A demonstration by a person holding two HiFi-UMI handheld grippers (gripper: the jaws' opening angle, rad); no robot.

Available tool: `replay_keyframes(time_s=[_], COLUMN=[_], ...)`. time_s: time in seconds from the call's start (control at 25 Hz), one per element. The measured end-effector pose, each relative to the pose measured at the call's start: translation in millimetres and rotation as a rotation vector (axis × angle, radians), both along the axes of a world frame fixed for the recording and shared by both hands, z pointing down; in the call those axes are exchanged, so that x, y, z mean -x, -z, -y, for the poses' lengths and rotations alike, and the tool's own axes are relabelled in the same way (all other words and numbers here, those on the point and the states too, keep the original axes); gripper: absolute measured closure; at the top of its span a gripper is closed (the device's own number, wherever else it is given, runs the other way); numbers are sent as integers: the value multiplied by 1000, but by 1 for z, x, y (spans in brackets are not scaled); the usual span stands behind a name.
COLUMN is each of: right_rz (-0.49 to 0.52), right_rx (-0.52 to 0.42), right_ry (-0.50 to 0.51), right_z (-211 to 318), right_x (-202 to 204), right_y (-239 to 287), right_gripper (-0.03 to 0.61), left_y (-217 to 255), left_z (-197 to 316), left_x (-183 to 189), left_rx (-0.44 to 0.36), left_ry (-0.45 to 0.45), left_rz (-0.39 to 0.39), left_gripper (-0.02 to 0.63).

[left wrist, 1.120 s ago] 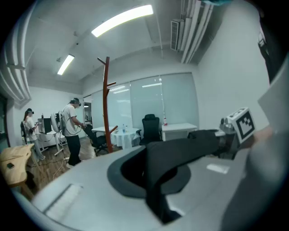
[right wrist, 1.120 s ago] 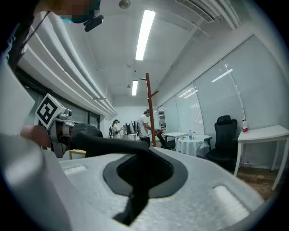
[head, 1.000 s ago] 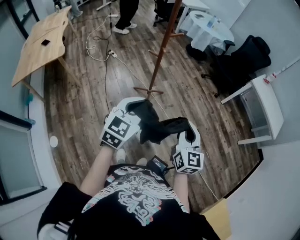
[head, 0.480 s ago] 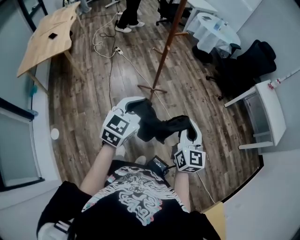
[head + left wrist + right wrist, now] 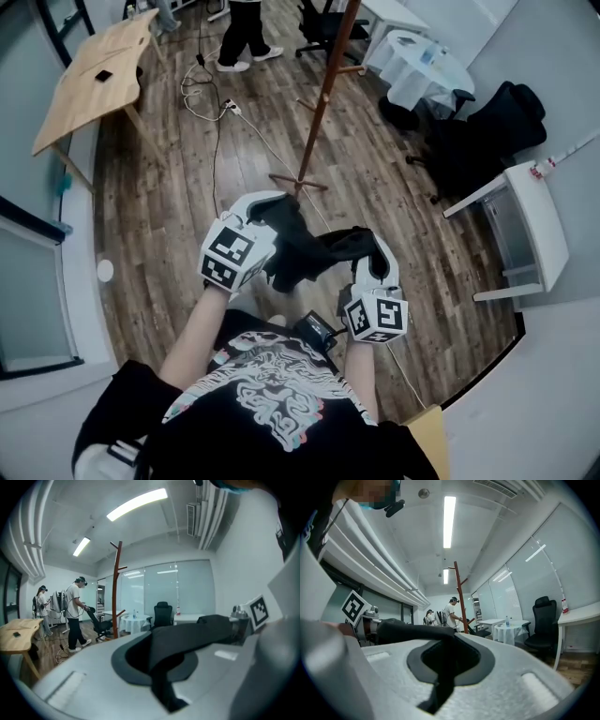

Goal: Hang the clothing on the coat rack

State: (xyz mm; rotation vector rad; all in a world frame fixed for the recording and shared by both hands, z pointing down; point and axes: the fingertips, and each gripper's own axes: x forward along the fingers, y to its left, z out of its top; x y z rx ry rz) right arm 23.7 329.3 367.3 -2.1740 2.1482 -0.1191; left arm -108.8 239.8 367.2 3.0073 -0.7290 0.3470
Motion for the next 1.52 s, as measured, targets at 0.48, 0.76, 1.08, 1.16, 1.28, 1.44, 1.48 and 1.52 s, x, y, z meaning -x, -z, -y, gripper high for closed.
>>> replay_keyframes(time_s=[0.48,0.76,1.08,1.16,1.28,1.44,1.48,1.52], right_rz=[73,78,83,86,90,83,81,79], right_rx=[-27,-25,-9,-6,-8,-41,-43,-43], right_ry=[26,19,28,28,35,57,59,58], right_z=[18,54,126,143,169,199,206,214], right_x=[-7,-20,-43,-48,-55,-65,-69,-73], right_y=[4,0,-11,-14,-15,-10,-10,-9], right_gripper=[565,565,565,565,565,565,565,565], left_y=[-2,-6,-23,-26,-28,-31,-32,-32], left_z=[26,62,136,155,181,209,215,222], left_x=[6,-10,-36,-41,-46,-59,-62,-65], left_rx=[-4,7,32,37,44,40,39,39], left_ry=[50,43,40,40,43,32,33,35], left_rz=[6,-11,0,5,9,10,9,8], left_gripper=[614,614,614,614,614,614,614,614])
